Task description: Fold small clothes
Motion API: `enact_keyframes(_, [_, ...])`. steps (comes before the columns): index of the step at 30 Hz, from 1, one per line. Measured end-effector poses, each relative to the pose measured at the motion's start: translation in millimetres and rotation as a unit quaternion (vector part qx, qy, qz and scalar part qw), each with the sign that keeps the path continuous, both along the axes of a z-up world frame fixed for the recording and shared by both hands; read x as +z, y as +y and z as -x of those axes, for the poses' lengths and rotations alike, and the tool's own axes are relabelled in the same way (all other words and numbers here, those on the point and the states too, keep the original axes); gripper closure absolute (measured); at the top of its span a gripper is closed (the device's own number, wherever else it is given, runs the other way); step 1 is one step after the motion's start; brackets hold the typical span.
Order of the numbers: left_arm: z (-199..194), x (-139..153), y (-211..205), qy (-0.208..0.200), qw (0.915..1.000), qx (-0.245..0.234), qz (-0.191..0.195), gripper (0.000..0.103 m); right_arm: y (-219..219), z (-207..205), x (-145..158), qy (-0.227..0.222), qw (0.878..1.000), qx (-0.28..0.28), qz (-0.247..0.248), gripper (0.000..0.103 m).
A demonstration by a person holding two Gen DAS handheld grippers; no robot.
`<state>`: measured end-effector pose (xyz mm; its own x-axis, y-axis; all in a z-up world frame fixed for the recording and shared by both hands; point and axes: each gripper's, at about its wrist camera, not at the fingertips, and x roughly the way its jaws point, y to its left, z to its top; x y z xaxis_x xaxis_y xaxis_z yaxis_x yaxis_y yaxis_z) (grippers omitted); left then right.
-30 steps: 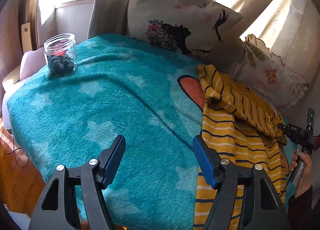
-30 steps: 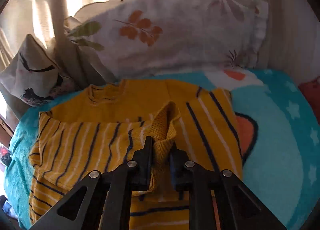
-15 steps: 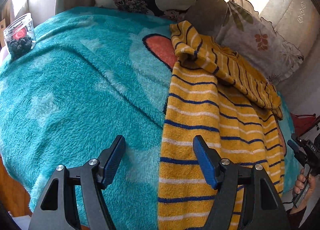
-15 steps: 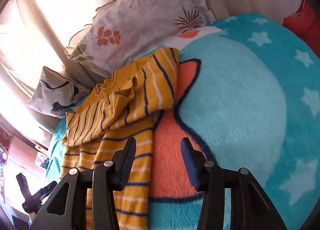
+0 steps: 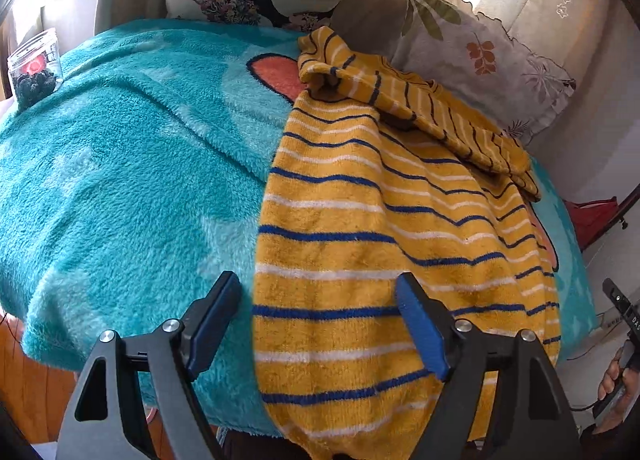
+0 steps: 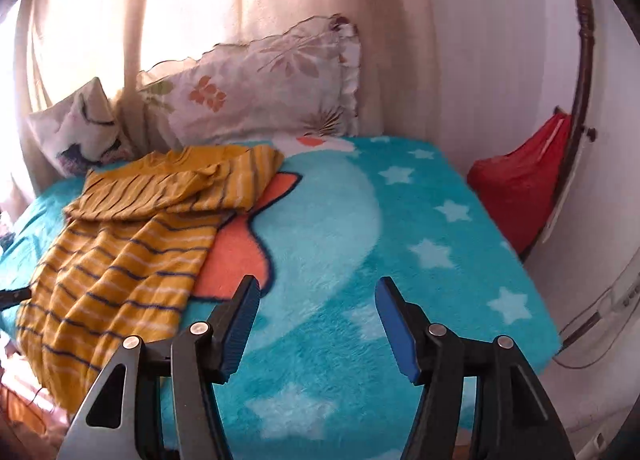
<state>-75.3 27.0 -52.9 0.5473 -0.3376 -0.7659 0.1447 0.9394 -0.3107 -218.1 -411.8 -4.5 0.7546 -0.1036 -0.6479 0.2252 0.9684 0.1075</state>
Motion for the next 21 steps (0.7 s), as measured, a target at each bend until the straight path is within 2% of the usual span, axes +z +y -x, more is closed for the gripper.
enact_keyframes(2, [10, 0, -7, -0.008, 0.9999, -0.011, 0.003, 0.025, 8, -3, -23, 0.014, 0.996, 0.041, -0.082, 0.037])
enact_keyframes(3, [14, 0, -10, -0.011, 0.9998, -0.015, 0.002, 0.025, 12, -8, -33, 0.023, 0.993, 0.053, -0.106, 0.037])
enact_keyframes(4, [18, 1, -13, -0.013, 0.9997, -0.019, 0.001, 0.029, 18, -11, -42, 0.029, 0.99, 0.06, -0.121, 0.037])
enact_keyframes(5, [21, 2, -16, -0.014, 0.9996, -0.023, -0.004, 0.043, 24, -13, -50, 0.034, 0.989, 0.065, -0.129, 0.037])
enact_keyframes(6, [23, 2, -17, -0.015, 0.9995, -0.026, -0.01, 0.053, 28, -14, -55, 0.036, 0.987, 0.07, -0.137, 0.037])
enact_keyframes(7, [24, 2, -15, -0.012, 0.9995, -0.025, -0.013, 0.073, 32, -14, -59, 0.034, 0.985, 0.077, -0.149, 0.037])
enact_keyframes(8, [24, 2, -12, -0.006, 0.9997, -0.023, -0.006, 0.081, 36, -13, -61, 0.028, 0.983, 0.083, -0.159, 0.037])
enact_keyframes(11, [21, 2, 6, 0.011, 0.9986, -0.018, 0.048, 0.087, 53, -7, -64, 0.021, 0.978, 0.11, -0.176, 0.037])
enact_keyframes(13, [20, 3, 16, 0.013, 0.9977, -0.012, 0.065, 0.088, 69, -10, -64, 0.019, 0.977, 0.119, -0.177, 0.039])
enact_keyframes(15, [23, 8, 24, 0.007, 0.9977, -0.002, 0.067, 0.088, 79, -12, -64, 0.028, 0.977, 0.127, -0.167, 0.065])
enact_keyframes(16, [26, 10, 29, 0.005, 0.9975, 0.001, 0.07, 0.089, 78, -13, -64, 0.033, 0.976, 0.13, -0.17, 0.089])
enact_keyframes(17, [29, 12, 33, 0.004, 0.9972, 0.002, 0.074, 0.089, 74, -11, -62, 0.032, 0.974, 0.131, -0.181, 0.095])
enact_keyframes(19, [35, 16, 38, 0.001, 0.9973, 0.003, 0.074, 0.09, 66, -2, -56, 0.027, 0.975, 0.123, -0.185, 0.098])
enact_keyframes(20, [38, 16, 40, -0.001, 0.9978, 0.008, 0.067, 0.1, 61, 5, -52, 0.027, 0.977, 0.116, -0.175, 0.098])
enact_keyframes(21, [41, 16, 42, -0.002, 0.9986, 0.017, 0.049, 0.101, 57, 11, -50, 0.029, 0.98, 0.109, -0.164, 0.098])
